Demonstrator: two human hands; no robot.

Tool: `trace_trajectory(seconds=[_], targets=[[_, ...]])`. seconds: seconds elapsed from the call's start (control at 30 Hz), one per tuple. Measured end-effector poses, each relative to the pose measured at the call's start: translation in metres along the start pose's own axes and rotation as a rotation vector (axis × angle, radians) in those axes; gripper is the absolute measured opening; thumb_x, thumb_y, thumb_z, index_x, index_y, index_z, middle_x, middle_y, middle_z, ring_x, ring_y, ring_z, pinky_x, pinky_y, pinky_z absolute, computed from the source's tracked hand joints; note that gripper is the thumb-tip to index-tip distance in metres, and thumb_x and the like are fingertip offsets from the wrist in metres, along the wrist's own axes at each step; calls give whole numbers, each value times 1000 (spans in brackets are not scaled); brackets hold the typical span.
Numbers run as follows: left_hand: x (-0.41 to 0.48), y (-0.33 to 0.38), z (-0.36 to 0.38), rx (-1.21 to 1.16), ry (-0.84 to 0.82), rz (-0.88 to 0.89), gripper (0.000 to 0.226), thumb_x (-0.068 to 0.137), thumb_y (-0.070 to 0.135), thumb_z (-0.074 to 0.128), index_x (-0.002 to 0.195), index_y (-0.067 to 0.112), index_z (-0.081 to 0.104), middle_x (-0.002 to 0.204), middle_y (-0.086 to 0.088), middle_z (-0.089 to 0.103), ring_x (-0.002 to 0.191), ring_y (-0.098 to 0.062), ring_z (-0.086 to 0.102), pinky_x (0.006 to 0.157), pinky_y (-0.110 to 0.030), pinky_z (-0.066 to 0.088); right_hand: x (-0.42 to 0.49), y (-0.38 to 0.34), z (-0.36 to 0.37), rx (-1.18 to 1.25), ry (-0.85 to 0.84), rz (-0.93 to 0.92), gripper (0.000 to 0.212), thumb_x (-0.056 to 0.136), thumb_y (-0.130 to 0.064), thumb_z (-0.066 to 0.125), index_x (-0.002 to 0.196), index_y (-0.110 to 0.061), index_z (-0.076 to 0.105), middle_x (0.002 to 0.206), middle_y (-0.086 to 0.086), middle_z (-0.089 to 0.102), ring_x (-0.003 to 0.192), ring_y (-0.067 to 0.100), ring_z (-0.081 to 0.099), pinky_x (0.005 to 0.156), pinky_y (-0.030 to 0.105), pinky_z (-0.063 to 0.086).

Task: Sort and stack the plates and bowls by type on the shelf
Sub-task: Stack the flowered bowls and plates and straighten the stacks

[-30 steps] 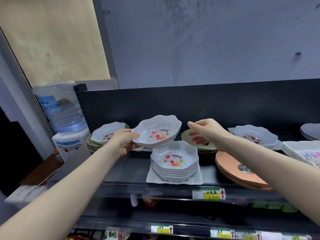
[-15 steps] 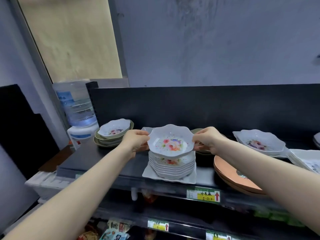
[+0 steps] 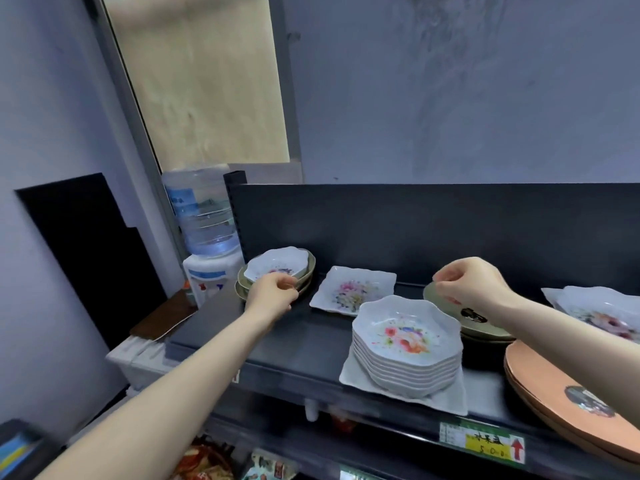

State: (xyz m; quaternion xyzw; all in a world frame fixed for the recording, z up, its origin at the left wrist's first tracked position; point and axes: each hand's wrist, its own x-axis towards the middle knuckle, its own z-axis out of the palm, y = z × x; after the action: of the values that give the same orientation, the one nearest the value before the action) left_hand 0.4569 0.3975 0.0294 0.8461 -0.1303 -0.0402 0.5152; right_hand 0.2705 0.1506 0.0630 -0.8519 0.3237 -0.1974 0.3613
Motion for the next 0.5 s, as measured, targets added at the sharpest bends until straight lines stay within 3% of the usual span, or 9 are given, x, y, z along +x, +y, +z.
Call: trace_trajectory(seconds=[0.13,0.23,0.33,0.43,0.5], targets=[[45,-14,-26,120,82,35,20,79,10,61,91,24,68,105,-3,73,94,-26,68,88,-38,56,20,-38,35,106,-51,-35,14,76,-6,66,86,-12,74,80,6,72,73,22,70,73,33,60],[79,-26,-45,263,145,37,29,82,9,59,107,18,69,112,-3,71,102,-23,64,85,-28,48,40,-68,72,157,-104,-45,14,76,-3,65,84,-11,73,78,6,71,71,21,69,75,35,61],[114,-37,-60,368,126,26,35,83,8,57,116,15,66,116,-3,67,103,-22,61,78,-27,45,57,-98,110,171,-148,-42,16,78,-1,62,81,-14,70,79,6,70,70,19,68,72,31,60],[147,-43,-67,458,45,-13,19,82,5,54,91,22,59,97,-3,60,85,-22,55,73,-31,48,73,-121,143,169,-159,-31,19,77,-2,58,77,-17,68,78,8,71,68,22,67,75,34,61],[166,-48,-65,523,-1,-40,23,80,1,52,69,19,45,77,-2,50,70,-20,49,59,-27,41,84,-129,157,150,-154,-22,21,75,-3,56,75,-21,67,79,7,73,74,25,72,79,37,60]])
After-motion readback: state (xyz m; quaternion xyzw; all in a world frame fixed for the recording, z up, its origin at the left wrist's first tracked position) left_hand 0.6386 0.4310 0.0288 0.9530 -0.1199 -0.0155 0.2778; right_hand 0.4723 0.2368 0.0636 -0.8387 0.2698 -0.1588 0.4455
